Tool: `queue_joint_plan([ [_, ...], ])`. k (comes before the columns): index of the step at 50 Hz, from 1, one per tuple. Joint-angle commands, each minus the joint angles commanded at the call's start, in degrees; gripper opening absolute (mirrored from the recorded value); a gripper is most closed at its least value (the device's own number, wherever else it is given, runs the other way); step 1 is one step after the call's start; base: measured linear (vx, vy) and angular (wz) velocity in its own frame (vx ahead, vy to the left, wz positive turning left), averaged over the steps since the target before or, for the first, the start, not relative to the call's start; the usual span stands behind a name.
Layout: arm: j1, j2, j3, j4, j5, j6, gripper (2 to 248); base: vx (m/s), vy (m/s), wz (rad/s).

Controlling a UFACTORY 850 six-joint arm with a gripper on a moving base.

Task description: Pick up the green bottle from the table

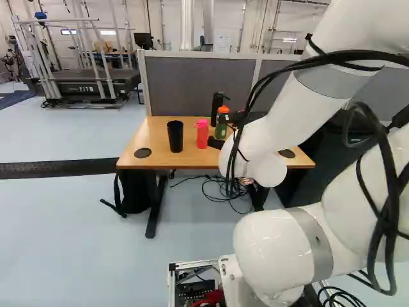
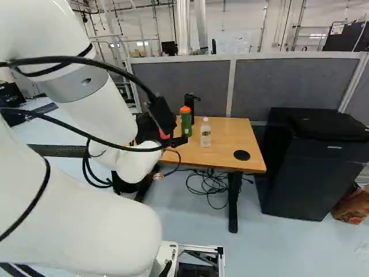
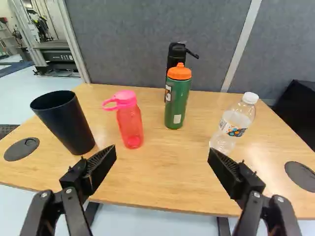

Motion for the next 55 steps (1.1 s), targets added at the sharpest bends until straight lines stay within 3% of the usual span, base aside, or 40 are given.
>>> queue_joint_plan([
  [19,-0.23,-0.51,-3.18,0.00,0.00,0.00,247,0.000,0.000,0.000],
  [55,-2.11,-7.35,-14.31,0.00,-2.20,0.00,247,0.000,0.000,0.000],
])
